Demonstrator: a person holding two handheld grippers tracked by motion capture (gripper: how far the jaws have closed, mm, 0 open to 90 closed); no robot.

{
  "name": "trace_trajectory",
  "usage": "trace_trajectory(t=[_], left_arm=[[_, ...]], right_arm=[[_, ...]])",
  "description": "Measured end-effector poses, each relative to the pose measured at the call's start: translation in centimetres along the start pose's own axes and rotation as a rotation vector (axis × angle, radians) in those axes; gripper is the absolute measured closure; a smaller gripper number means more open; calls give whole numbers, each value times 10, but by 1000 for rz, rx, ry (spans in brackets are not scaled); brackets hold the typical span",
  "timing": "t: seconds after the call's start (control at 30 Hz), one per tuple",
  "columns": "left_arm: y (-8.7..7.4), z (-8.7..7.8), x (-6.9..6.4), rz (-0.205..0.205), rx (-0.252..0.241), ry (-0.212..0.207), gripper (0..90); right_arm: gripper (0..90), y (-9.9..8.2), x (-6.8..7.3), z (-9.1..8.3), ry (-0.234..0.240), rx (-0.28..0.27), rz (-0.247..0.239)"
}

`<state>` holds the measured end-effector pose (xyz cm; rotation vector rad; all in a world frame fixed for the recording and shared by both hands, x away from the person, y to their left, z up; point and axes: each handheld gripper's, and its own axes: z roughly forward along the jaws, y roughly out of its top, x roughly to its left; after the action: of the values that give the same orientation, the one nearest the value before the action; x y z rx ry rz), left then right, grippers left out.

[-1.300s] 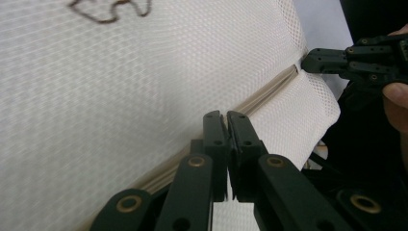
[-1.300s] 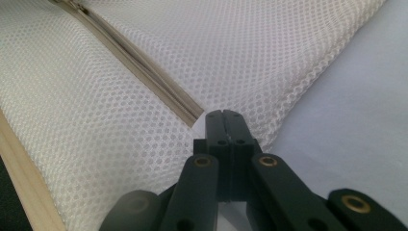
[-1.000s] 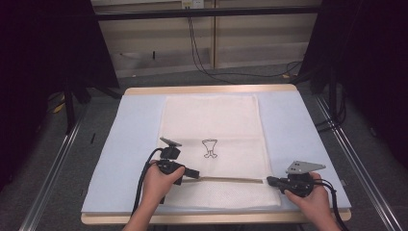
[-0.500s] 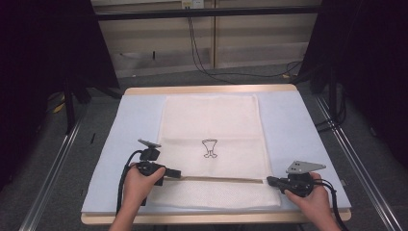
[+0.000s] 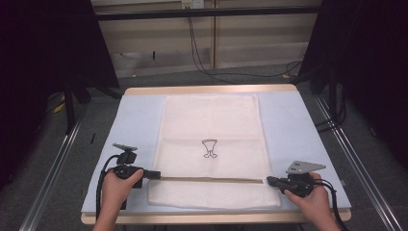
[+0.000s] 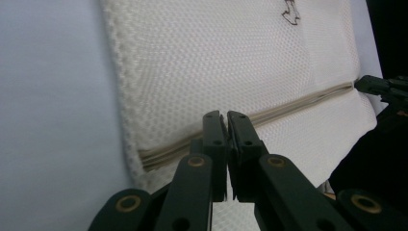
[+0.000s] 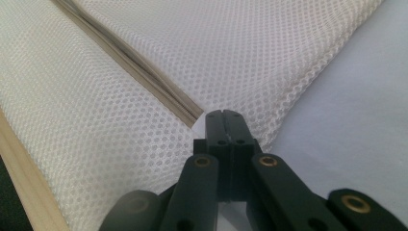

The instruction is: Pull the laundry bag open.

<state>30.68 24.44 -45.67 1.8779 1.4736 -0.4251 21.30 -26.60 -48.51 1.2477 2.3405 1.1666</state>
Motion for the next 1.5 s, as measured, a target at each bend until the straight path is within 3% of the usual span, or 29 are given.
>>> trace_trajectory(t=[0.13,0.3,0.37,0.73,0.77,0.87,1.03,1.07,1.1,1.13,1.17,1.2,1.23,1.3,1.33,1.37,1.4,1.43,1.47,1.5], left_arm=[[-4,-9,7,-10,-23,22,874],[-8,-16,22,-63,-34,-9,869],[-8,-18,24,-61,-38,12,867],[-11,-28,32,-77,-52,30,864],[-12,-31,36,-82,-50,50,866],[-14,-32,38,-94,-63,20,871],[-13,-32,35,-62,-54,35,868],[-13,-35,38,-50,-92,64,824],[-13,-35,38,-50,-92,64,766],[-13,-37,38,-81,-126,42,766],[-13,-41,39,-47,-174,40,632],[-13,-43,39,-19,-186,67,589],[-12,-44,39,-22,-183,78,600],[-11,-45,37,1,-233,114,565],[-11,-45,36,30,-266,143,514],[-11,-45,36,30,-266,143,435],[-11,-45,36,60,-303,180,435],[-11,-44,33,41,-311,193,473],[-11,-44,33,41,-311,193,454],[-10,-43,32,62,-308,219,435]], right_arm=[[900,0,0,0,-2,0,0],[900,0,0,0,-2,-1,-3],[900,0,0,0,-2,0,-4],[900,0,0,0,-2,0,-10],[900,0,0,0,-4,0,-10],[900,1,1,0,-4,4,-8],[900,1,0,0,-2,0,-9],[900,0,0,0,2,-9,-16],[900,0,0,0,2,-9,-16],[900,0,-1,-2,3,-17,-14],[891,1,-4,-7,-17,-60,-11],[767,2,-7,-11,-34,-105,0],[623,4,-10,-15,-59,-145,5],[589,5,-16,-21,-111,-172,10],[558,4,-19,-23,-133,-180,18],[558,4,-19,-23,-133,-180,18],[509,2,-22,-23,-147,-179,25],[420,0,-26,-23,-180,-183,32],[420,0,-26,-23,-180,-183,32],[382,0,-29,-23,-193,-180,32]])
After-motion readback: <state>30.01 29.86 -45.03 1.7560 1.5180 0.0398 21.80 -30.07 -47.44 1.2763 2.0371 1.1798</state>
